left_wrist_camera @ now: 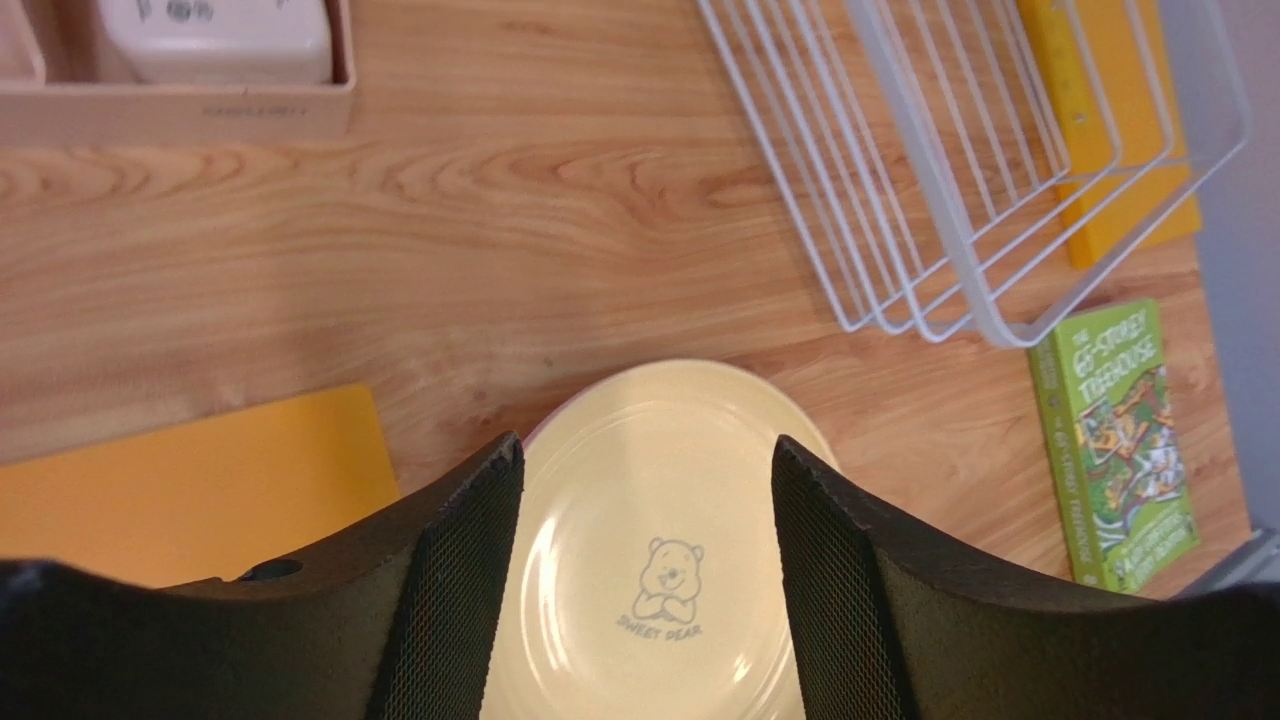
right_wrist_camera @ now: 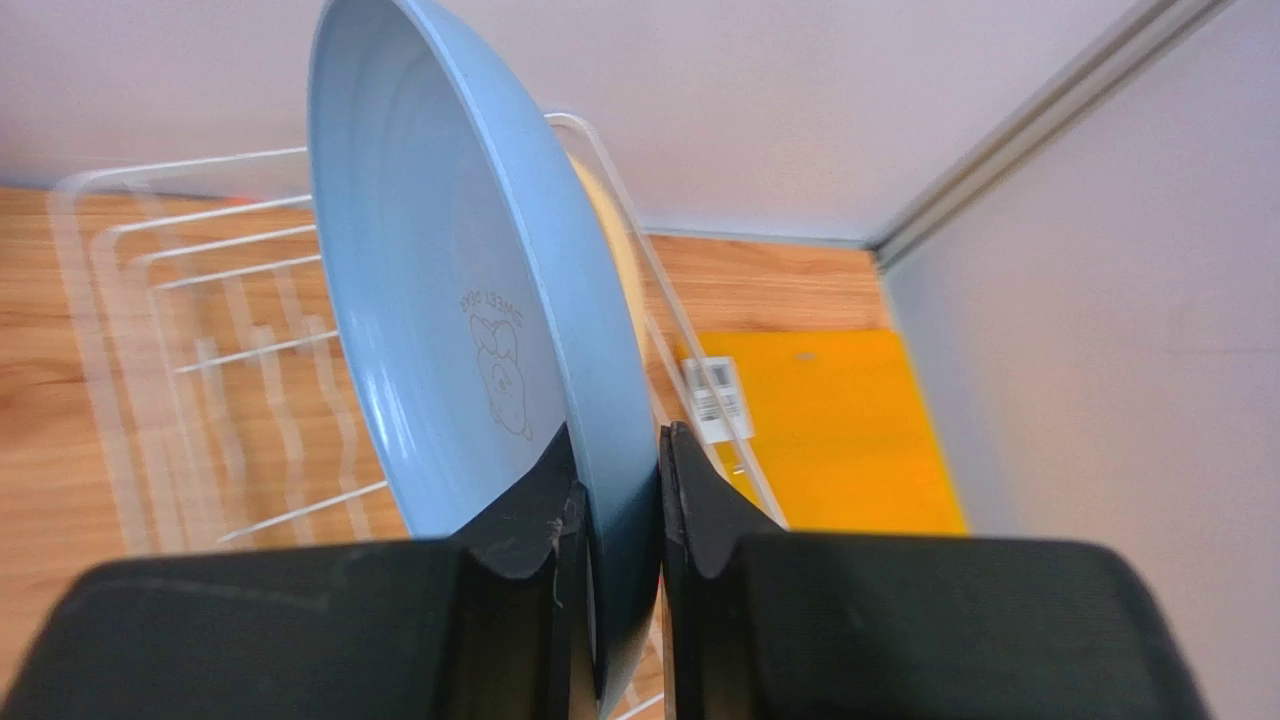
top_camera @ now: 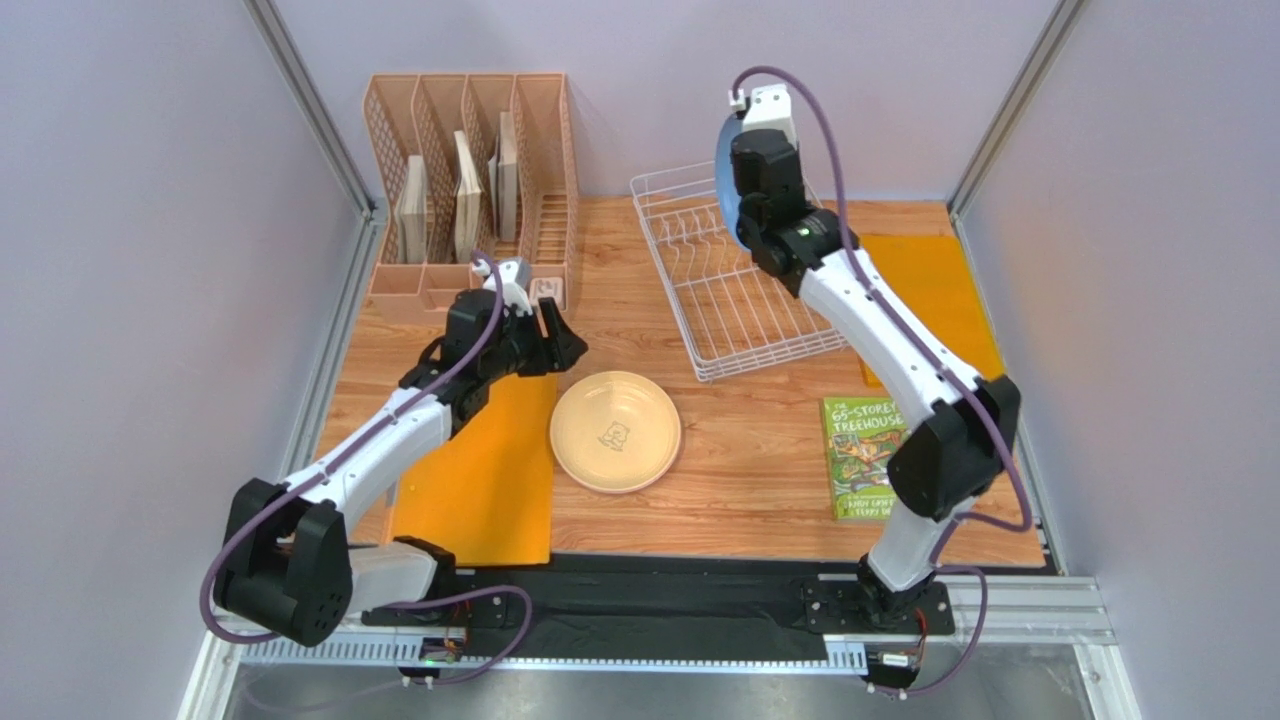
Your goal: Unload the plates from the dish rack
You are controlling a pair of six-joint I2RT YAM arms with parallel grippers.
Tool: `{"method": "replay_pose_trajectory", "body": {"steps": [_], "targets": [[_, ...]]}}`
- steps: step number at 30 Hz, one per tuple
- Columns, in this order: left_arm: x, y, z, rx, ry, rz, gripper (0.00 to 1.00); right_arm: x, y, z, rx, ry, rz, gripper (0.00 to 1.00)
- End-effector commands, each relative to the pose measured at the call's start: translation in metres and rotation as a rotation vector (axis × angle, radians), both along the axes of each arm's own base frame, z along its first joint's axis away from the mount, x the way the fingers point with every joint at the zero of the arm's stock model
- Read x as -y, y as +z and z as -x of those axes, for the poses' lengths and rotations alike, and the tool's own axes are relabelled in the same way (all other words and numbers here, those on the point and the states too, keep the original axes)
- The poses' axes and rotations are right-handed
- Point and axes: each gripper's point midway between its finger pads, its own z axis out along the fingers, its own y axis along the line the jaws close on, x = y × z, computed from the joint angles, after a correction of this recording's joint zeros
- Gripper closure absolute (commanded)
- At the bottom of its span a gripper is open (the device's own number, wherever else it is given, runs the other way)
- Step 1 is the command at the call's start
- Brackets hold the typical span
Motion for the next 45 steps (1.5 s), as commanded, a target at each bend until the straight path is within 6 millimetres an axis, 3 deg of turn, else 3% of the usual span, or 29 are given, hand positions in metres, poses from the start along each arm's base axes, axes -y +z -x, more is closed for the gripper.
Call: {"method": "replay_pose_trajectory", "body": {"steps": [1,3,5,7,9,10,23,29,31,32,34,35,36,39,42,43,45], "targets": [[0.014,0.043,-0.006,0.095,-0.072,0.046,0.32,-0.026,-0.003,0.044,-0.102,0.179,-0.256,1.0],[0.018,0.051,-0.008,0.109,-0.084,0.062,0.32,-0.037,-0.021,0.056,-0.163,0.229,-0.324,1.0],[0.02,0.058,-0.008,0.123,-0.088,0.076,0.32,-0.043,-0.024,0.067,-0.19,0.27,-0.4,1.0],[0.022,0.068,-0.01,0.161,-0.087,0.105,0.31,-0.065,-0.046,0.082,-0.281,0.366,-0.519,1.0],[0.024,0.076,-0.01,0.188,-0.093,0.126,0.3,-0.083,-0.048,0.095,-0.312,0.46,-0.602,1.0],[0.024,0.077,-0.01,0.189,-0.092,0.132,0.3,-0.091,-0.059,0.104,-0.353,0.488,-0.644,1.0],[0.013,0.072,-0.005,0.212,-0.023,0.146,0.3,-0.139,-0.066,0.135,-0.465,0.701,-0.894,1.0],[0.007,0.071,-0.005,0.22,0.008,0.139,0.31,-0.152,-0.067,0.146,-0.512,0.766,-0.974,1.0],[0.007,0.072,-0.006,0.224,0.006,0.136,0.36,-0.156,-0.069,0.148,-0.524,0.78,-1.012,1.0],[0.007,0.072,-0.006,0.224,0.004,0.136,0.55,-0.157,-0.069,0.151,-0.534,0.793,-1.026,1.0],[0.007,0.072,-0.006,0.225,0.007,0.138,0.85,-0.159,-0.07,0.152,-0.54,0.803,-1.048,1.0],[0.008,0.071,-0.007,0.223,0.006,0.138,0.95,-0.159,-0.07,0.153,-0.551,0.814,-1.059,1.0],[0.008,0.07,-0.007,0.22,0.004,0.138,1.0,-0.16,-0.071,0.153,-0.557,0.818,-1.066,1.0],[0.01,0.069,-0.006,0.226,-0.008,0.14,1.0,-0.162,-0.07,0.154,-0.567,0.839,-1.078,1.0],[0.009,0.07,-0.004,0.234,-0.011,0.144,1.0,-0.16,-0.072,0.151,-0.568,0.831,-1.079,0.79],[0.008,0.07,-0.003,0.236,-0.006,0.141,1.0,-0.158,-0.073,0.148,-0.557,0.815,-1.074,0.59],[0.005,0.069,-0.001,0.237,0.005,0.135,1.0,-0.148,-0.08,0.142,-0.56,0.764,-1.062,0.41]]}}
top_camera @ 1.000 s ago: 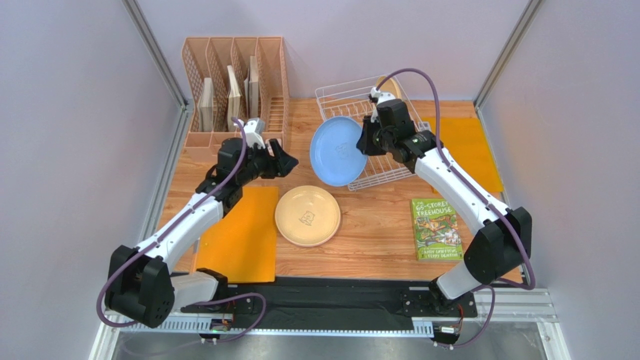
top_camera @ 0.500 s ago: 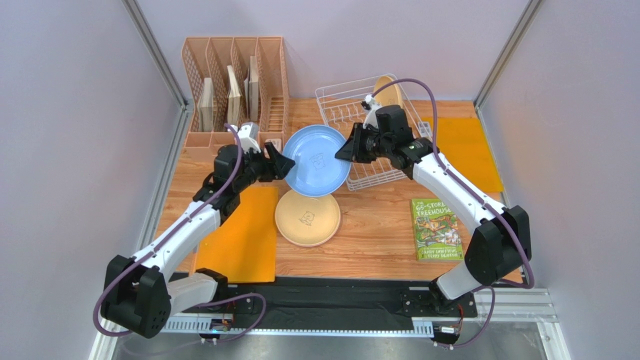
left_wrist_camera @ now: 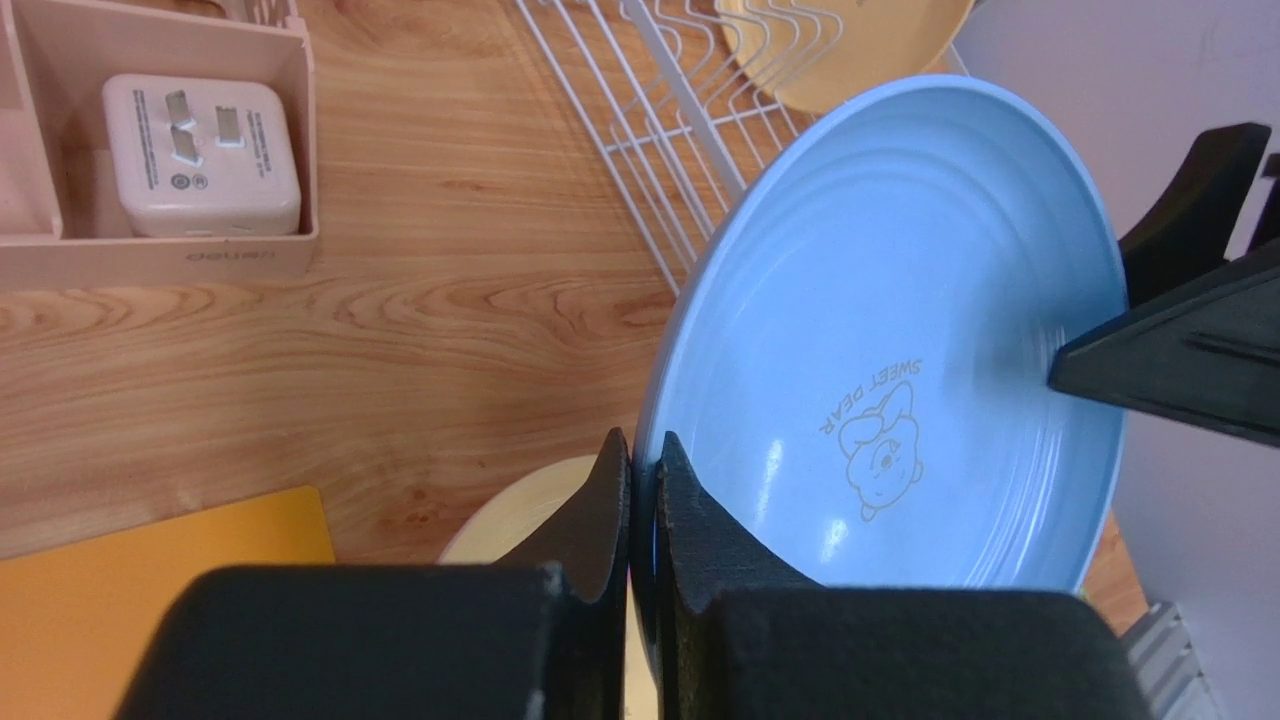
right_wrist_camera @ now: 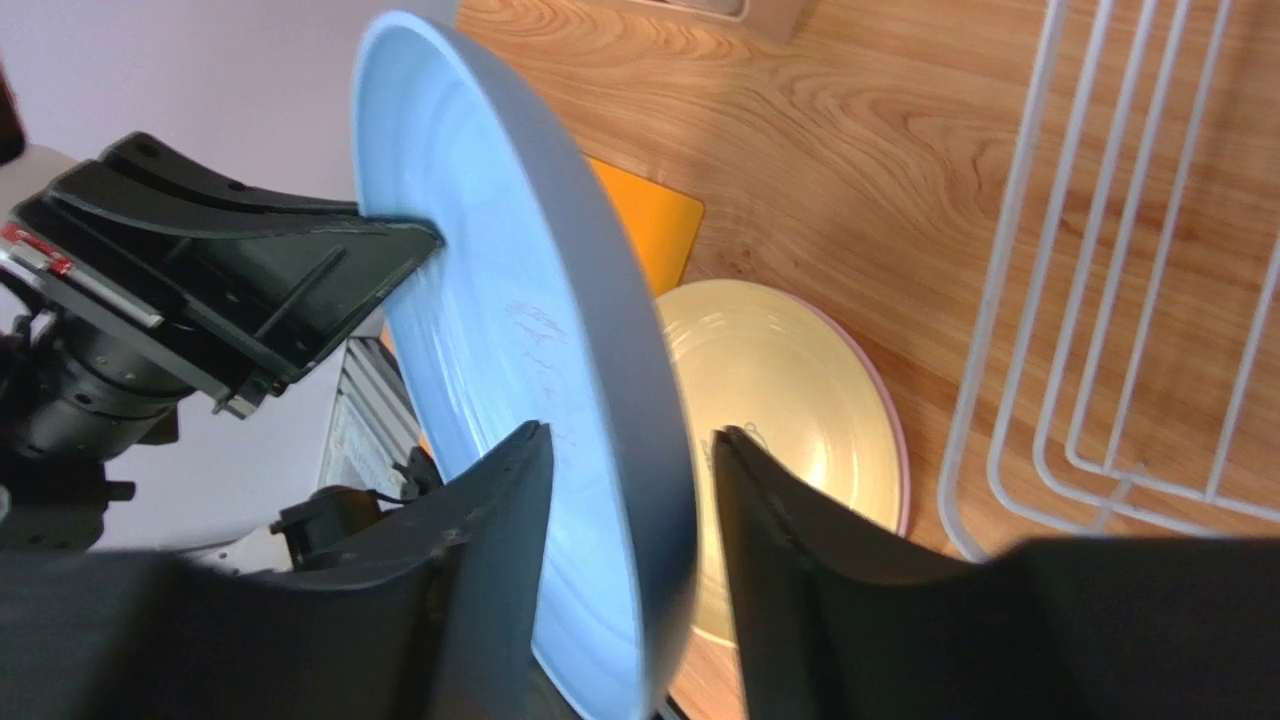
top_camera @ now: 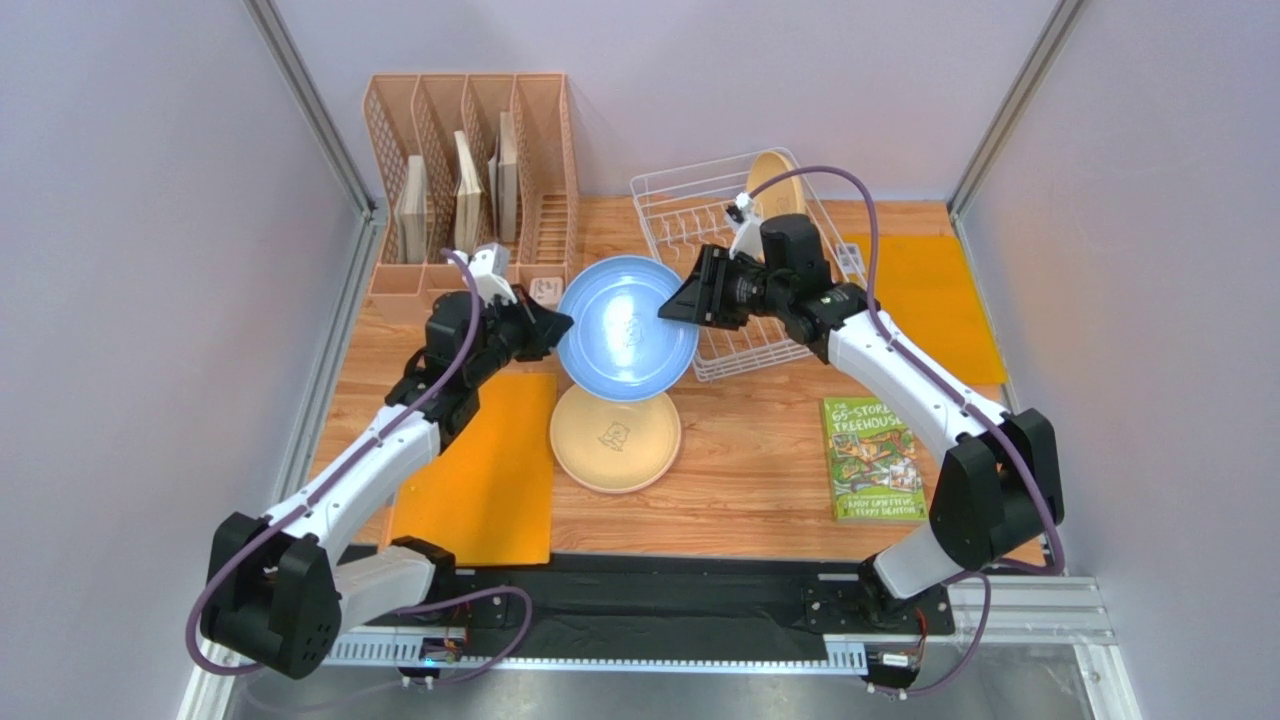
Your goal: Unload the plates from the dish rack
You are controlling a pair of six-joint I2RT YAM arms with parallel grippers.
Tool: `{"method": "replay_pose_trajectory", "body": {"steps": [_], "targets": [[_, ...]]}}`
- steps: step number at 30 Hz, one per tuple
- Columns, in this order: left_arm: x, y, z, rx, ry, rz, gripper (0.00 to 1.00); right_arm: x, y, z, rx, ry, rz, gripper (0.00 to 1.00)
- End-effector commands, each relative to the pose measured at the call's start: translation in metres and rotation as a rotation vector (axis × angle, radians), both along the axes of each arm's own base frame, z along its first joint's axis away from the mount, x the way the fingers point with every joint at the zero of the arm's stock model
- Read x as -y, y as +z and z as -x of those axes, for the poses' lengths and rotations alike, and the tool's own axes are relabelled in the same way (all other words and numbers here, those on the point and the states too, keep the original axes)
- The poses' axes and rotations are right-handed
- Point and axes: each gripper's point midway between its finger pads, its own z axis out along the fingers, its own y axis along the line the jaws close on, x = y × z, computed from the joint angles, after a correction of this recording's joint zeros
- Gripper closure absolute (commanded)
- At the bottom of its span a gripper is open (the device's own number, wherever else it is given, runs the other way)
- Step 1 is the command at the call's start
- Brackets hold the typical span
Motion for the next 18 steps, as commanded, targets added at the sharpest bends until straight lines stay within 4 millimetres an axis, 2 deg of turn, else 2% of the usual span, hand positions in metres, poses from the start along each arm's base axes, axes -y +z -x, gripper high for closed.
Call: {"method": "replay_pose_trajectory", "body": {"steps": [1,4,5,10,12,13,14,18], "targets": [[-0.003,0.005,0.009,0.042,-0.013,-0.022,1.0,0.007,0.02,-0.013,0.049,-0.037,-0.033,0.33],[-0.009,-0.002,0.014,0.021,0.001,-0.052,1.0,0.032,0.013,-0.024,0.065,-0.115,0.066,0.24],[-0.011,-0.003,0.017,0.017,0.005,-0.057,1.0,0.046,0.011,-0.034,0.093,-0.17,0.12,0.23],[-0.02,-0.02,0.031,-0.032,0.024,-0.079,1.0,0.084,0.023,-0.055,0.166,-0.298,0.255,0.23],[-0.024,-0.028,0.038,-0.043,0.036,-0.083,1.0,0.105,0.025,-0.069,0.202,-0.383,0.338,0.23],[-0.028,-0.038,0.042,-0.075,0.046,-0.092,1.0,0.11,0.031,-0.074,0.223,-0.407,0.356,0.23],[-0.03,-0.046,0.046,-0.089,0.049,-0.098,1.0,0.123,0.032,-0.082,0.24,-0.47,0.403,0.23],[-0.033,-0.066,0.053,-0.122,0.052,-0.108,1.0,0.144,0.032,-0.098,0.278,-0.548,0.513,0.23]]}}
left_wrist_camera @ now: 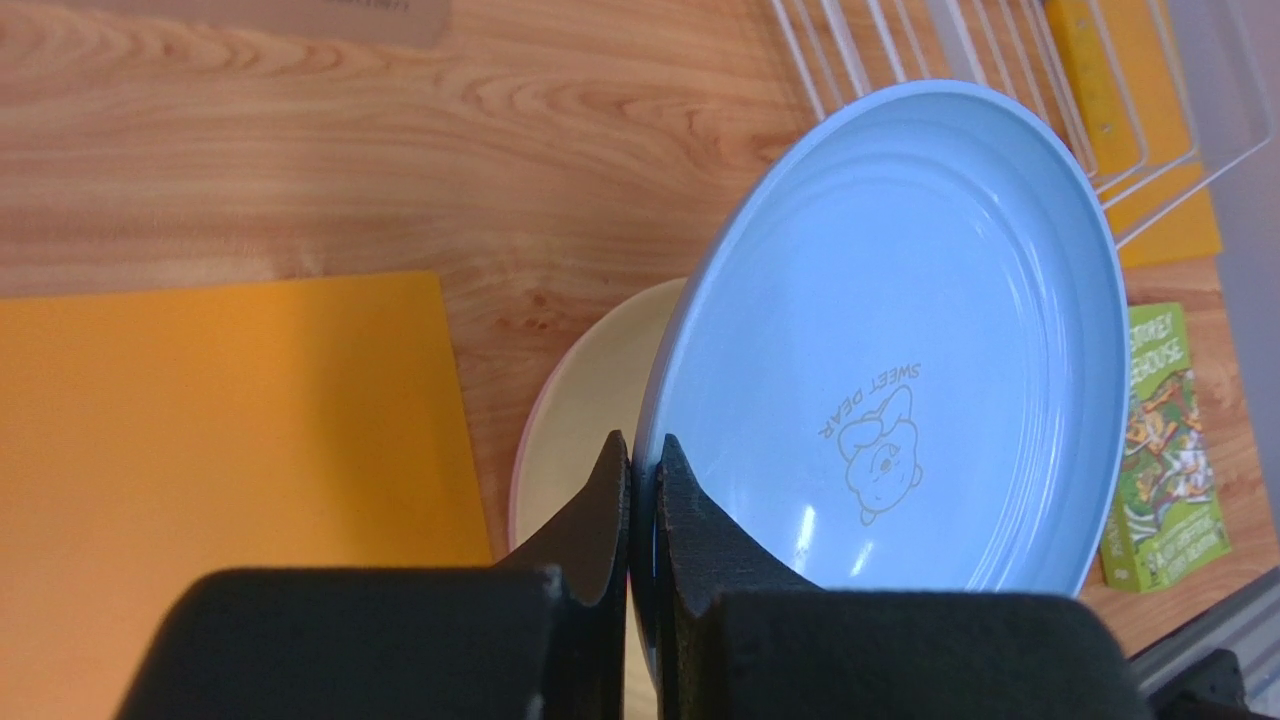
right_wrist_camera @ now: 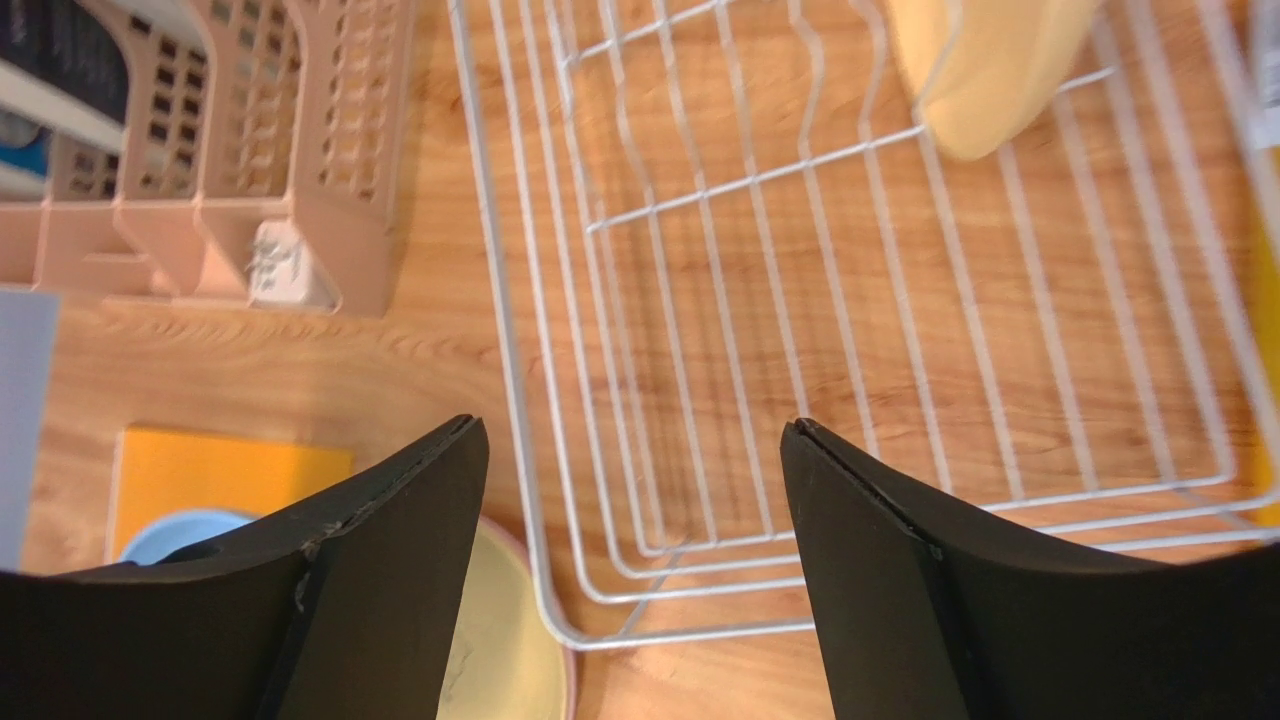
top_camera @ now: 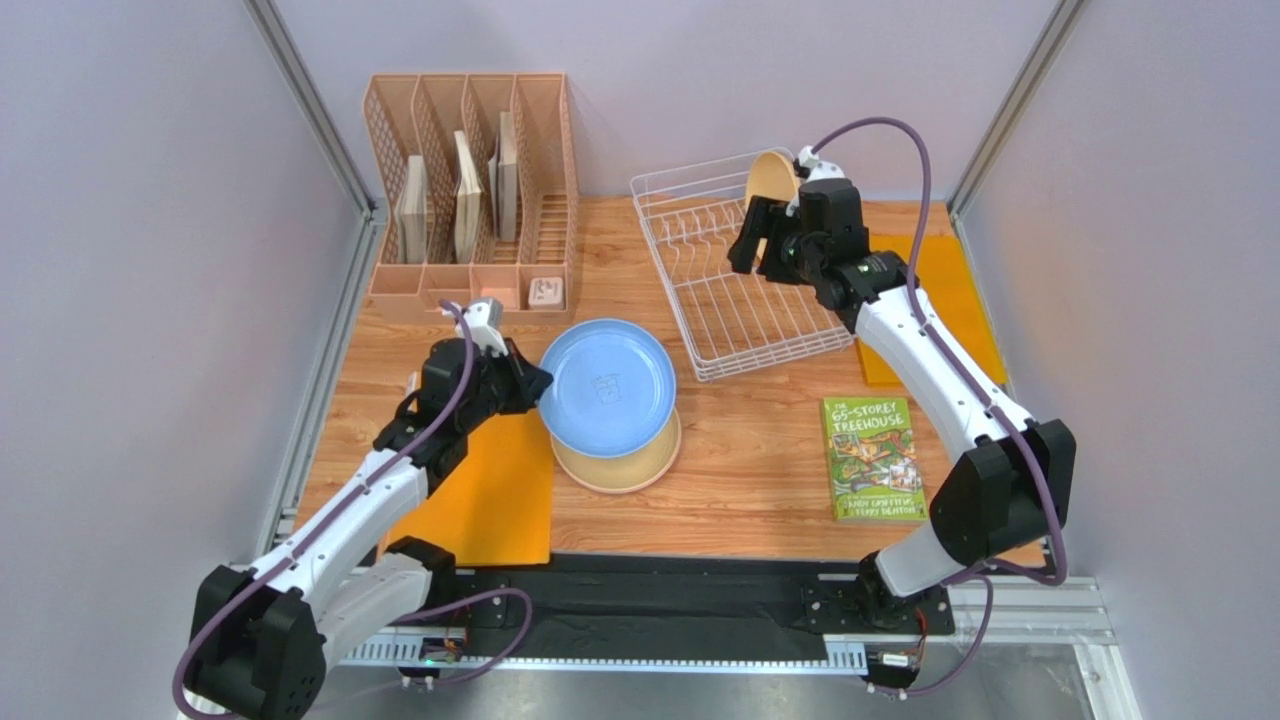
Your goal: Unload the plates from the dish rack
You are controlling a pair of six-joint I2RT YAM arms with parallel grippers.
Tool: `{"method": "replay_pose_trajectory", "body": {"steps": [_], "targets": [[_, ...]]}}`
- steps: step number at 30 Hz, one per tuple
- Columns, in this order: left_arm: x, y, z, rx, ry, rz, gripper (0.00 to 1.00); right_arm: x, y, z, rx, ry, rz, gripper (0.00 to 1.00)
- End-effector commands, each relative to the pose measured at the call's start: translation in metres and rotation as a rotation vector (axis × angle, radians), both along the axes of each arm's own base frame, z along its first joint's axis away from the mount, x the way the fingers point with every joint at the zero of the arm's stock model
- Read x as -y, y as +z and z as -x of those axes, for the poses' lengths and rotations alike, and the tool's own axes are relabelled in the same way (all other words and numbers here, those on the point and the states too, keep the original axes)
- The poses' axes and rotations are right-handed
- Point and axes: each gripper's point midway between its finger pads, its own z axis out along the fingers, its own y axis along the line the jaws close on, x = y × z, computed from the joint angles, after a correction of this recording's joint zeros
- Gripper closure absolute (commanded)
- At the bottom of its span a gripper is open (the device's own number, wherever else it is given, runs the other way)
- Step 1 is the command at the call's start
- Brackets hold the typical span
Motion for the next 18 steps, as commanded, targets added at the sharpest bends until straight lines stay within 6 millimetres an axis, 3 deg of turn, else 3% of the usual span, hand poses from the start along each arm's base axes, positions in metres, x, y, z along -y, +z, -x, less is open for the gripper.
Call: {"method": "replay_pose_trajectory", "body": {"steps": [1,6,12,13,18], "targets": [[-0.002,-0.016,0.006,-0.021,0.007,-0.004,1.0,0.041,0.019,-0.026,0.094,-0.157,0.179,0.23],[-0.003,-0.035,0.011,-0.075,0.002,-0.02,1.0,0.049,0.01,-0.043,0.076,-0.193,0.21,0.23],[-0.004,-0.051,0.006,-0.084,0.013,-0.035,1.0,0.054,0.018,-0.064,0.107,-0.201,0.245,0.23],[-0.005,-0.058,0.006,-0.098,0.021,-0.044,1.0,0.058,0.01,-0.07,0.094,-0.213,0.268,0.23],[-0.007,-0.07,0.003,-0.115,0.038,-0.052,1.0,0.072,0.021,-0.087,0.117,-0.246,0.373,0.25]]}}
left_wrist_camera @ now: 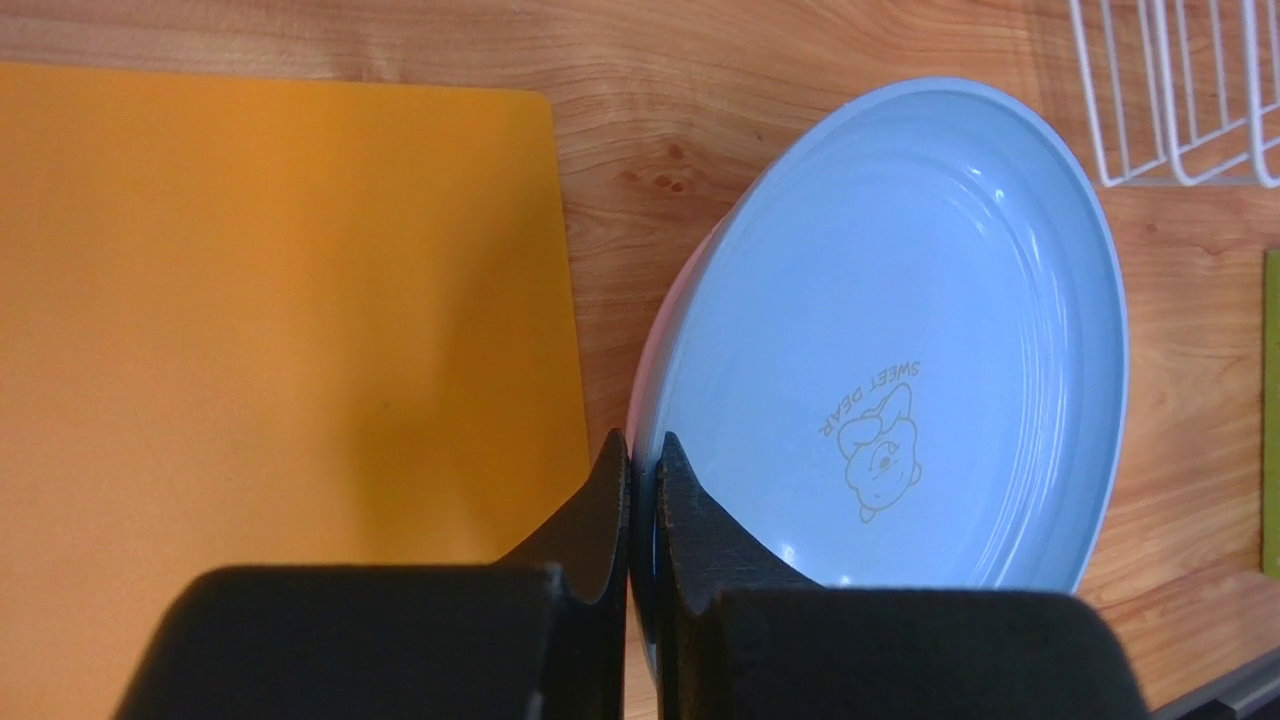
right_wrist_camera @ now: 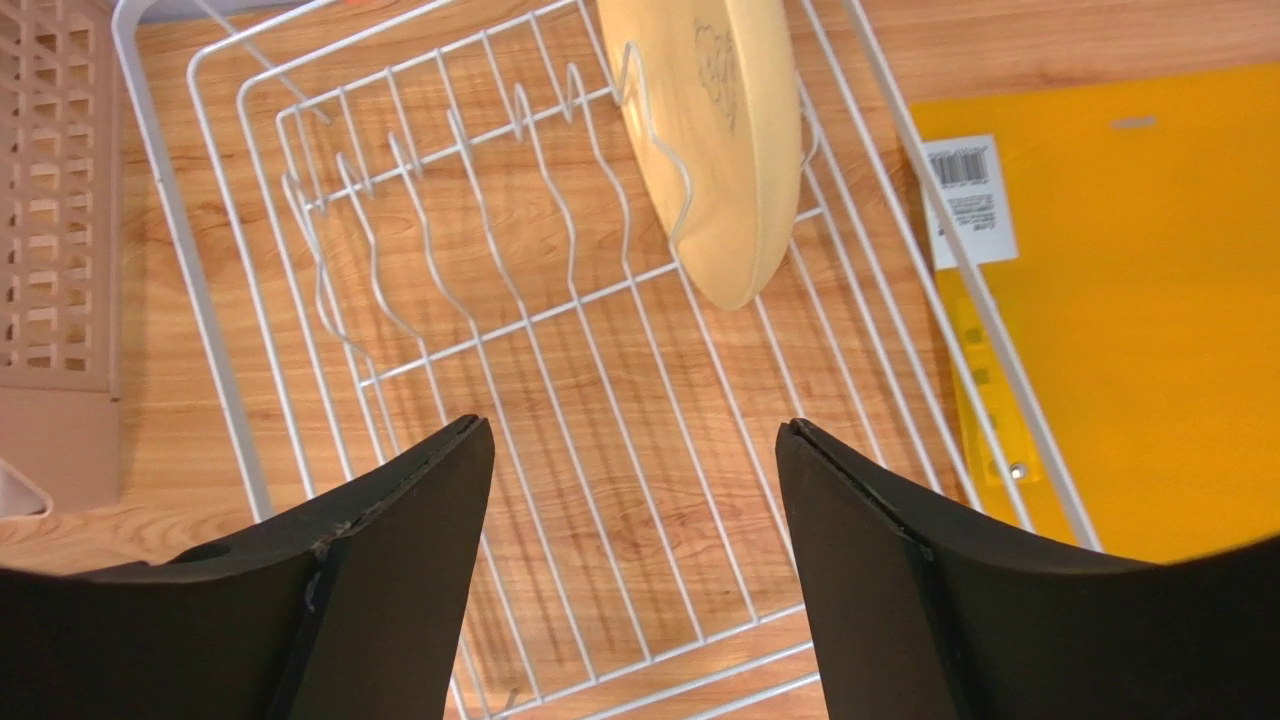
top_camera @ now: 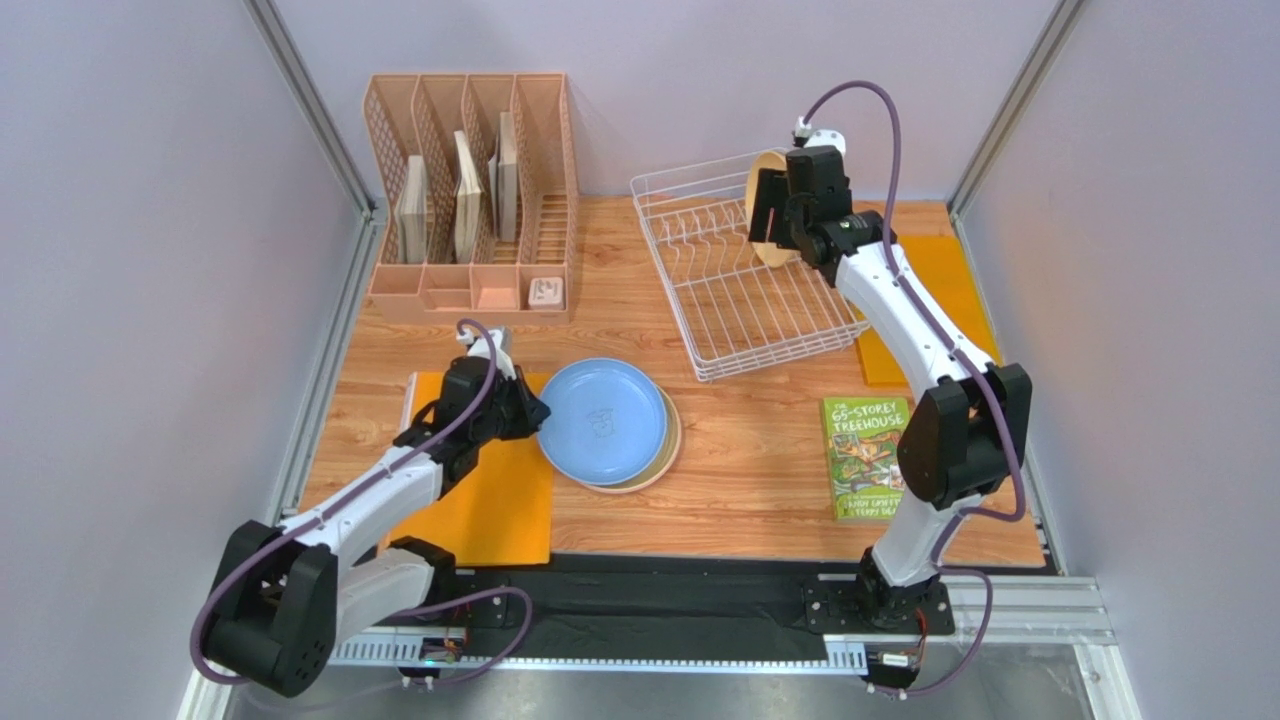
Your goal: Unload the plates from the dish rack
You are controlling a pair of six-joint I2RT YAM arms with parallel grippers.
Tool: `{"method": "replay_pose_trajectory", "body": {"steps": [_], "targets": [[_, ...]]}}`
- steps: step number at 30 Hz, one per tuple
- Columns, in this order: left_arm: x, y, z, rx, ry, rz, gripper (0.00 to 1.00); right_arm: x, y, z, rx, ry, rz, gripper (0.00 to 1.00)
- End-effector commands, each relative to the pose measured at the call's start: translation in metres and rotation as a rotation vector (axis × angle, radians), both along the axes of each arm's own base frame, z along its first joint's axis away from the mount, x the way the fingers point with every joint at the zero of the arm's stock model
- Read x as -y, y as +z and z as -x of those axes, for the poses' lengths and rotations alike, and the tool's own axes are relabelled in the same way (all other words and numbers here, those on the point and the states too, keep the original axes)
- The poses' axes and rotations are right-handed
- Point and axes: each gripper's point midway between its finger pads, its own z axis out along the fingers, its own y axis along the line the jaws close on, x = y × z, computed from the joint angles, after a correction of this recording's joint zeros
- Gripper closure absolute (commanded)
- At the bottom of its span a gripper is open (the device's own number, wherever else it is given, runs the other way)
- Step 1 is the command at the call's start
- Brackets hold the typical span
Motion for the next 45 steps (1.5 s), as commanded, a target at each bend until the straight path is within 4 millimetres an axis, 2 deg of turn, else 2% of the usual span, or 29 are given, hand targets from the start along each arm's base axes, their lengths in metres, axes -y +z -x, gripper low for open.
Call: {"method": "replay_pose_trajectory", "body": {"steps": [1,2,4,5,6,9,10,11,12,13,14,15,16,17,18,19,20,21,25,26,27,29,35,39,40,41,43,45], "targets": [[0.007,0.011,-0.016,0.063,0.007,0.032,0.98,0.02,0.027,-0.021,0.077,-0.045,0.119,0.25],[0.007,0.01,-0.017,0.062,0.006,0.032,0.88,0.022,0.018,-0.028,0.063,-0.059,0.146,0.24],[0.01,0.008,-0.018,0.051,-0.002,0.033,0.76,0.032,0.023,-0.037,0.077,-0.088,0.203,0.24],[0.01,0.008,-0.018,0.048,-0.005,0.033,0.63,0.032,0.014,-0.044,0.064,-0.09,0.226,0.24],[0.012,0.01,-0.02,0.048,-0.009,0.036,0.58,0.036,0.02,-0.05,0.081,-0.09,0.253,0.24],[0.011,0.015,-0.023,0.053,0.001,0.034,0.43,0.032,0.005,-0.072,0.088,-0.064,0.288,0.24],[0.011,0.017,-0.024,0.06,0.0,0.031,0.26,0.032,0.013,-0.079,0.112,-0.054,0.316,0.23],[0.01,0.018,-0.023,0.054,-0.003,0.024,0.01,0.034,0.012,-0.085,0.119,-0.067,0.334,0.24],[0.01,0.028,-0.027,0.076,0.002,0.021,0.0,0.04,-0.003,-0.094,0.1,-0.088,0.364,0.24],[0.01,0.033,-0.028,0.086,0.0,0.018,0.0,0.041,0.004,-0.102,0.118,-0.09,0.381,0.24],[0.008,0.036,-0.028,0.093,-0.006,0.004,0.0,0.042,0.001,-0.109,0.122,-0.095,0.39,0.25],[0.008,0.051,-0.031,0.128,-0.005,0.007,0.0,0.048,-0.012,-0.116,0.108,-0.109,0.41,0.25],[0.009,0.059,-0.033,0.147,-0.009,0.007,0.0,0.048,-0.016,-0.121,0.105,-0.097,0.428,0.26],[0.009,0.067,-0.034,0.171,-0.024,-0.004,0.0,0.05,-0.01,-0.127,0.12,-0.101,0.435,0.27],[0.012,0.088,-0.039,0.221,-0.035,0.008,0.0,0.051,-0.011,-0.129,0.119,-0.1,0.449,0.29],[0.014,0.098,-0.041,0.249,-0.048,0.01,0.0,0.051,-0.021,-0.133,0.099,-0.089,0.464,0.32],[0.016,0.101,-0.039,0.245,-0.083,-0.002,0.0,0.051,-0.019,-0.135,0.103,-0.088,0.47,0.36],[0.021,0.121,-0.045,0.288,-0.099,0.008,0.0,0.052,-0.022,-0.135,0.098,-0.09,0.475,0.39],[0.04,0.156,-0.059,0.354,-0.178,0.044,0.0,0.049,-0.024,-0.136,0.1,-0.066,0.478,0.61],[0.046,0.162,-0.064,0.354,-0.203,0.057,0.0,0.049,-0.025,-0.136,0.1,-0.063,0.482,0.77],[0.051,0.168,-0.069,0.375,-0.21,0.072,0.0,0.048,-0.024,-0.136,0.106,-0.061,0.481,0.84],[0.06,0.171,-0.078,0.37,-0.24,0.09,0.0,0.047,-0.019,-0.136,0.114,-0.056,0.482,1.0],[0.074,0.161,-0.101,0.322,-0.238,0.13,0.0,0.044,-0.006,-0.133,0.155,-0.099,0.521,1.0],[0.075,0.159,-0.114,0.308,-0.192,0.139,0.0,0.052,0.02,-0.122,0.205,-0.243,0.65,1.0],[0.074,0.157,-0.116,0.3,-0.187,0.134,0.0,0.053,0.029,-0.122,0.236,-0.271,0.653,1.0],[0.075,0.16,-0.122,0.301,-0.185,0.123,0.0,0.054,0.027,-0.119,0.233,-0.282,0.662,1.0],[0.074,0.154,-0.123,0.25,-0.189,0.087,0.0,0.062,0.046,-0.11,0.269,-0.337,0.658,1.0],[0.079,0.158,-0.13,0.256,-0.222,0.072,0.0,0.066,0.048,-0.101,0.266,-0.352,0.666,1.0]]}}
